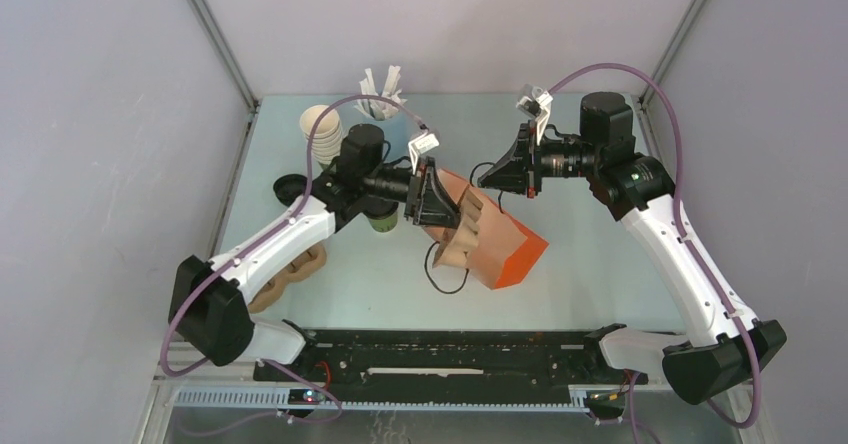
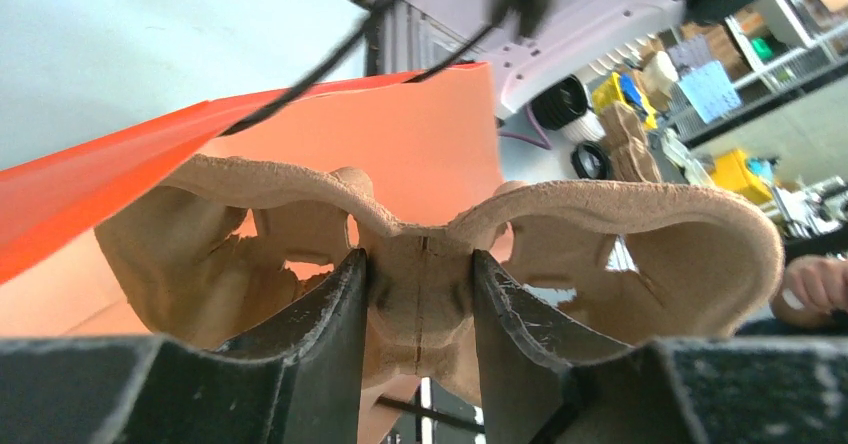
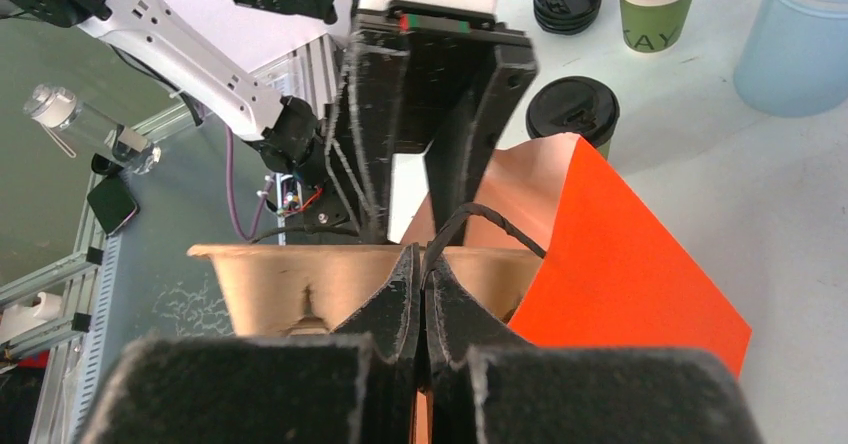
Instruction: Pack the takeout coffee
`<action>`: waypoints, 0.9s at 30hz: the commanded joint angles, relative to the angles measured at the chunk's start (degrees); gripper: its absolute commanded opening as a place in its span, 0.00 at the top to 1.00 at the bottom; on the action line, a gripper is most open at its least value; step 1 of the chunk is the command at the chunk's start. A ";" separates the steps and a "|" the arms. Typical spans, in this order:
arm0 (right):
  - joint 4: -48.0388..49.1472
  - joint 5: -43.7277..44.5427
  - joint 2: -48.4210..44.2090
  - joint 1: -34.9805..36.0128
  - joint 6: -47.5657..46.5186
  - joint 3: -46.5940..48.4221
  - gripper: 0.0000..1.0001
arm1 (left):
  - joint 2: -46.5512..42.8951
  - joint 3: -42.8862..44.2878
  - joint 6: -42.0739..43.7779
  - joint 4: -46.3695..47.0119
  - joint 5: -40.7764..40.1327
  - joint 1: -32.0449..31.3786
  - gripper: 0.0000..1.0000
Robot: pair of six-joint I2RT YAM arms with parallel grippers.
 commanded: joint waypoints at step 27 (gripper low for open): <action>2.75 11.80 -2.07 5.72 11.35 -0.34 1.00 | -2.54 5.85 9.74 -18.51 -73.61 -11.07 0.76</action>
